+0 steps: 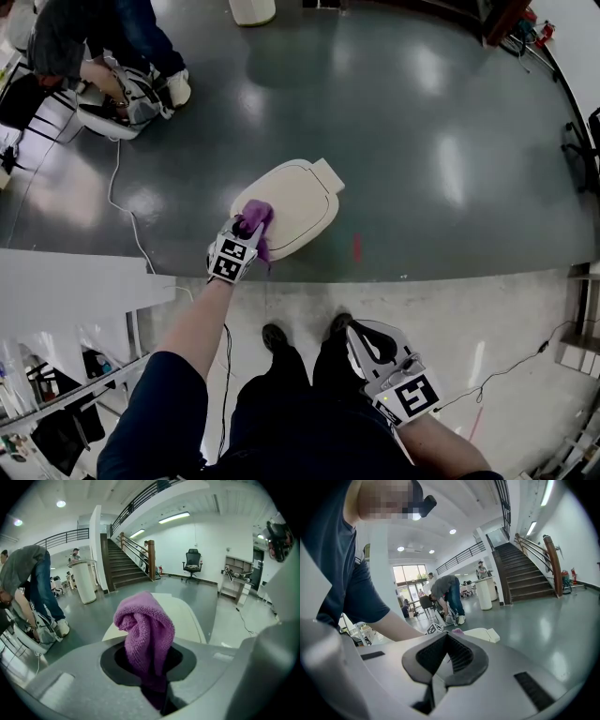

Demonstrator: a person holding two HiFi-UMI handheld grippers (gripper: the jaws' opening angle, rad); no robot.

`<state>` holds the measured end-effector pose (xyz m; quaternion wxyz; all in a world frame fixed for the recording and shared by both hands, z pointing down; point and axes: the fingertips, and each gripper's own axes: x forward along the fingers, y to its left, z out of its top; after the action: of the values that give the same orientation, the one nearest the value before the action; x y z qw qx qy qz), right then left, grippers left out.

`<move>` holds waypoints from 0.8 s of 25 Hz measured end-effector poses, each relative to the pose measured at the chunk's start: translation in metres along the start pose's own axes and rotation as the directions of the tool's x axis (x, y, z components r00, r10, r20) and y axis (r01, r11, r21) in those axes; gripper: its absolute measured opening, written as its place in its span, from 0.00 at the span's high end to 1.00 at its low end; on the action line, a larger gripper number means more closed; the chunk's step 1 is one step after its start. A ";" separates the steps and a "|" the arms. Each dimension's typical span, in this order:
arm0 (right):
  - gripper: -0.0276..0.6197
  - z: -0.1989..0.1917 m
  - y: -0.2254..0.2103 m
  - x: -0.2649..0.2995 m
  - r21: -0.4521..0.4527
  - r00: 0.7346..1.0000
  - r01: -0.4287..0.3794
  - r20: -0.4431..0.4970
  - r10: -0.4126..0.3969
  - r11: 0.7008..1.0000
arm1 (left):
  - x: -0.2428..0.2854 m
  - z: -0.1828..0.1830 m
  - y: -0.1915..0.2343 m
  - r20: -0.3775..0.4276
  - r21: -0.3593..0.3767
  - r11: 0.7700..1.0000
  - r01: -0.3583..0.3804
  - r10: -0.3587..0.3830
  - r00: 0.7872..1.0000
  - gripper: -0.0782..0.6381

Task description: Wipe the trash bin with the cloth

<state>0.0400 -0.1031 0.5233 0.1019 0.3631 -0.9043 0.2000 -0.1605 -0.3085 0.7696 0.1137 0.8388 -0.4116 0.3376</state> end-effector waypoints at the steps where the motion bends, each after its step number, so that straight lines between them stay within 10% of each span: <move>1: 0.94 -0.001 -0.002 0.000 0.004 1.000 0.004 -0.002 -0.004 1.000 | 0.003 0.002 0.006 0.000 -0.002 1.000 -0.009 0.009 1.000 0.80; 14: 0.94 -0.005 -0.028 0.003 0.042 0.999 0.051 0.003 -0.051 0.998 | 0.036 0.022 0.065 -0.031 -0.010 0.996 -0.090 0.089 0.996 0.80; 20: 0.94 -0.001 -0.025 0.006 0.033 0.999 0.028 0.014 -0.029 0.999 | 0.028 0.021 0.028 -0.016 0.017 0.999 -0.047 0.047 0.999 0.80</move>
<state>0.0534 -0.1228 0.5330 0.0925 0.3790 -0.8964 0.2106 -0.1600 -0.3538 0.7704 0.1023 0.8271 -0.4275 0.3504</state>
